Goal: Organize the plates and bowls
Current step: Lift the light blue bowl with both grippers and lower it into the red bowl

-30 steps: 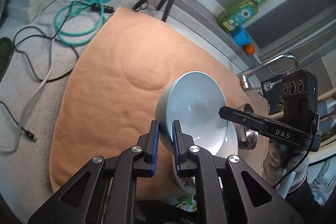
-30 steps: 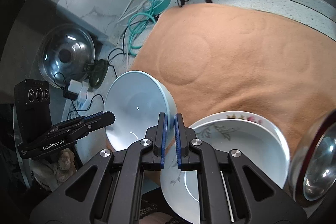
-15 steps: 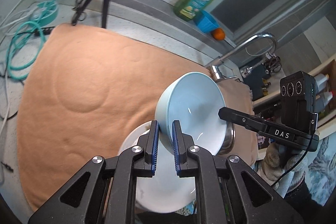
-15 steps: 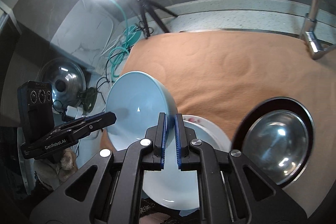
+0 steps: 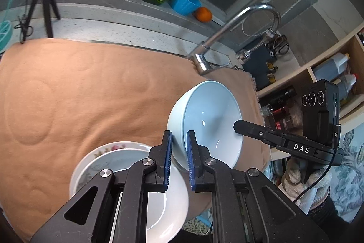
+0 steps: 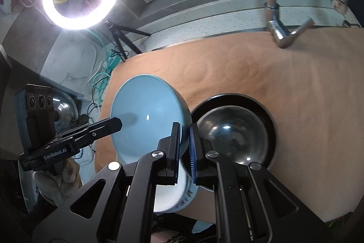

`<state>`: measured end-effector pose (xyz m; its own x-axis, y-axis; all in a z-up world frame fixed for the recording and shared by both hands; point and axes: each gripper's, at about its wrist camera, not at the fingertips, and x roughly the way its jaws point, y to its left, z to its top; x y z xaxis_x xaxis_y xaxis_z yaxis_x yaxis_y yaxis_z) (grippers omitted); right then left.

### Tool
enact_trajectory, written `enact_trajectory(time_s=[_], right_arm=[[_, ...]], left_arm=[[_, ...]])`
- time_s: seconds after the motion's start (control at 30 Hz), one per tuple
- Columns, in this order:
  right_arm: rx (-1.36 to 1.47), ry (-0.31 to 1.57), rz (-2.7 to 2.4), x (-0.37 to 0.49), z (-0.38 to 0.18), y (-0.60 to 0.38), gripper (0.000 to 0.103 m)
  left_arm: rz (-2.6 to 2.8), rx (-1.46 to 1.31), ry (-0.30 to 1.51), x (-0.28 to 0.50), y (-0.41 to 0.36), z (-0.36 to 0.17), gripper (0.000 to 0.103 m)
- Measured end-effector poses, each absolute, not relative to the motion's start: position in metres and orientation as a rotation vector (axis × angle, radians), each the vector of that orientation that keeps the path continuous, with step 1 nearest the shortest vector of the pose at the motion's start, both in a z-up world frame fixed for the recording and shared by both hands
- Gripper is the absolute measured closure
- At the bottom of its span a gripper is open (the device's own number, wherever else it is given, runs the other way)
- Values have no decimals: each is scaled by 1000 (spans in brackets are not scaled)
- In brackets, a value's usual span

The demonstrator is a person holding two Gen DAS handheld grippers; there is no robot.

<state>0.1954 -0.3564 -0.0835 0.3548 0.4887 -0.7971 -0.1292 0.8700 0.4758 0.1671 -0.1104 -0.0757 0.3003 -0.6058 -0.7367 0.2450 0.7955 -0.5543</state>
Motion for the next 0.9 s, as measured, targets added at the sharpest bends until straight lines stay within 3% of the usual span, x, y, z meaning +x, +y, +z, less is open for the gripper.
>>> enact_trajectory(time_s=[0.9], right_arm=[[408,1229,287,185,-136,-422,95]], left_arm=[[-625,-301,1295,177,-180,-115,92]])
